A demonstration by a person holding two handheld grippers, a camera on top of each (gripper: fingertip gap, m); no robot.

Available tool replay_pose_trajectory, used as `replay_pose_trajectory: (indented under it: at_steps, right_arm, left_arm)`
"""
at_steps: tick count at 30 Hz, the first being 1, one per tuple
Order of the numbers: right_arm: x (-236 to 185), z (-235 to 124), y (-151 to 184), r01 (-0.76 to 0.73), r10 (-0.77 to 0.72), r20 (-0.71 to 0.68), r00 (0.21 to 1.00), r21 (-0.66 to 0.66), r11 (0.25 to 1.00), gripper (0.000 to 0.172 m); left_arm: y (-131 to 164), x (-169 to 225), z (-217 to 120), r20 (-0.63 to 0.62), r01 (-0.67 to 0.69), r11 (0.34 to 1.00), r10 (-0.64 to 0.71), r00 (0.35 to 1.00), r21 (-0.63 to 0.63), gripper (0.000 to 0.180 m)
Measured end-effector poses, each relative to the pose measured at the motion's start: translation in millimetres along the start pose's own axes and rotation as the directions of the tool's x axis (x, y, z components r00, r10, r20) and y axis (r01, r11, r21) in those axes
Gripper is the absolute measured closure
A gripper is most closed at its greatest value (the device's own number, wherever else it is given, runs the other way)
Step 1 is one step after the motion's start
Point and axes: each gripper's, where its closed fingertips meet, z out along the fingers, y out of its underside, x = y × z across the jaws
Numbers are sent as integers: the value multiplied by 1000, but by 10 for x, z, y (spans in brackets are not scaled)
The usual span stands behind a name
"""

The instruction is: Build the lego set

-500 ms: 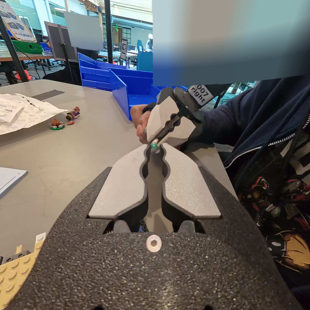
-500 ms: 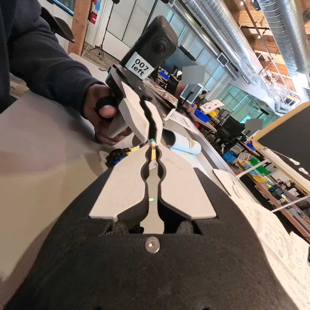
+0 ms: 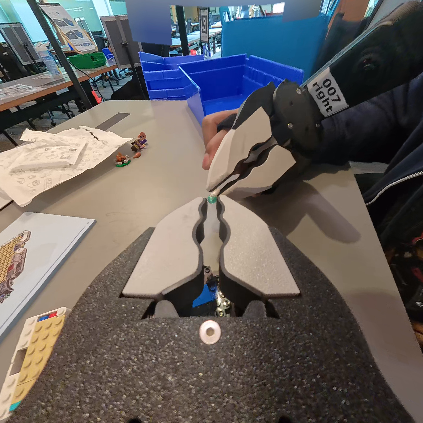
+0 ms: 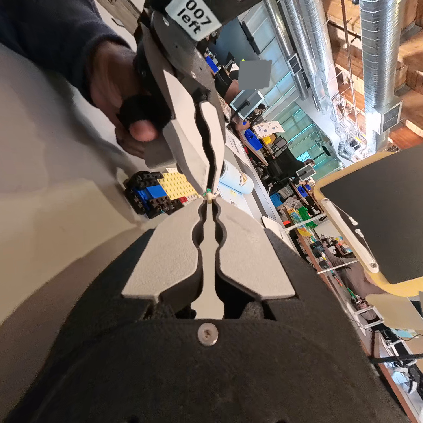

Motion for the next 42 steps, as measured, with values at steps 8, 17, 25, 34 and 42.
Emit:
replay_pose_trajectory:
  at_steps: [8,17,25,34,42]
  right_arm:
    - [-21,-6,-4,15,-15,9,1000,0,1000,168]
    - [-72,2,30,72,-72,20,997,-29,997,168]
    - [-128,9,62,136,-134,37,990,-55,989,168]
    - [-186,24,100,211,-207,55,977,-85,974,168]
    - [-231,34,142,191,-183,85,979,-95,977,168]
  left_arm:
    - [80,4,2,-6,-51,997,50,999,-64,174]
    - [145,44,17,-36,-43,994,39,999,-103,175]
    - [214,35,25,-40,-43,988,37,999,-148,173]
    - [286,50,45,-35,-98,974,93,995,-203,173]
    - [344,46,61,-24,-154,961,152,988,-230,177]
